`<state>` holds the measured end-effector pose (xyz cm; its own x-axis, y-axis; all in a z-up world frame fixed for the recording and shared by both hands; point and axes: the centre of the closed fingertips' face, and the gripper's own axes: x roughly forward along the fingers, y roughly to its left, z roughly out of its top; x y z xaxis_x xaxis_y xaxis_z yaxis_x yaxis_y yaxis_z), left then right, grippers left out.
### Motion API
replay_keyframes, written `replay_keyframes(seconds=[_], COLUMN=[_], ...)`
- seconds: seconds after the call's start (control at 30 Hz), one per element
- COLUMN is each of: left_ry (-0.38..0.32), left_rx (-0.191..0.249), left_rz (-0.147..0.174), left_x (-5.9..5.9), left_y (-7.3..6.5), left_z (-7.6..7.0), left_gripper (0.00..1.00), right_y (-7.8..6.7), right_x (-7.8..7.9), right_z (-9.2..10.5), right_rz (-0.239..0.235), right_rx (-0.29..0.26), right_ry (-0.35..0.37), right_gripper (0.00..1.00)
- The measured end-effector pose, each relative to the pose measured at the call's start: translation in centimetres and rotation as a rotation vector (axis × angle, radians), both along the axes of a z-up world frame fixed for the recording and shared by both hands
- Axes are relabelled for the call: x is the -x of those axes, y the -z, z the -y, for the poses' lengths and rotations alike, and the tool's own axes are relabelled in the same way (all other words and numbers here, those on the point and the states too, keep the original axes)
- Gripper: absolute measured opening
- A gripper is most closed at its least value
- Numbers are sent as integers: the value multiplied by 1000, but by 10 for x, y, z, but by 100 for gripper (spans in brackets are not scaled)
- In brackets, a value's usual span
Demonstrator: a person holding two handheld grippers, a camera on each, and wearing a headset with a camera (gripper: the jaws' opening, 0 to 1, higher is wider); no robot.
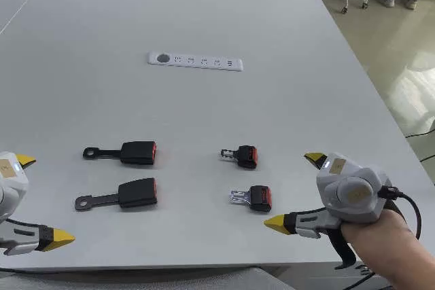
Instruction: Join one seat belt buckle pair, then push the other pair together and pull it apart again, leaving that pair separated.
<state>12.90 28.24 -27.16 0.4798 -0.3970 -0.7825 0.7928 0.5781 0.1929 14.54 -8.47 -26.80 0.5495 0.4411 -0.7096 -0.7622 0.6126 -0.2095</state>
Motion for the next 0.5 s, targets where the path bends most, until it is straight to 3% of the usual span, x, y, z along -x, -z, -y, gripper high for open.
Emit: replay_keyframes(seconds=[0.13, 0.27, 0.5], left_ry=[-6, 16, 2], left_rx=[0, -27, -4], left_rz=[-3, -7, -4], left_x=[1, 5, 3], left_y=[1, 4, 1], left_z=[-2, -4, -2], left_gripper=[93, 94, 95], right_y=[-1, -1, -3], right_x=[-3, -3, -4], right_z=[2, 1, 2], right_rz=[15, 13, 14], right_rx=[3, 3, 4], right_ry=[21, 14, 11], right_gripper=[94, 93, 92])
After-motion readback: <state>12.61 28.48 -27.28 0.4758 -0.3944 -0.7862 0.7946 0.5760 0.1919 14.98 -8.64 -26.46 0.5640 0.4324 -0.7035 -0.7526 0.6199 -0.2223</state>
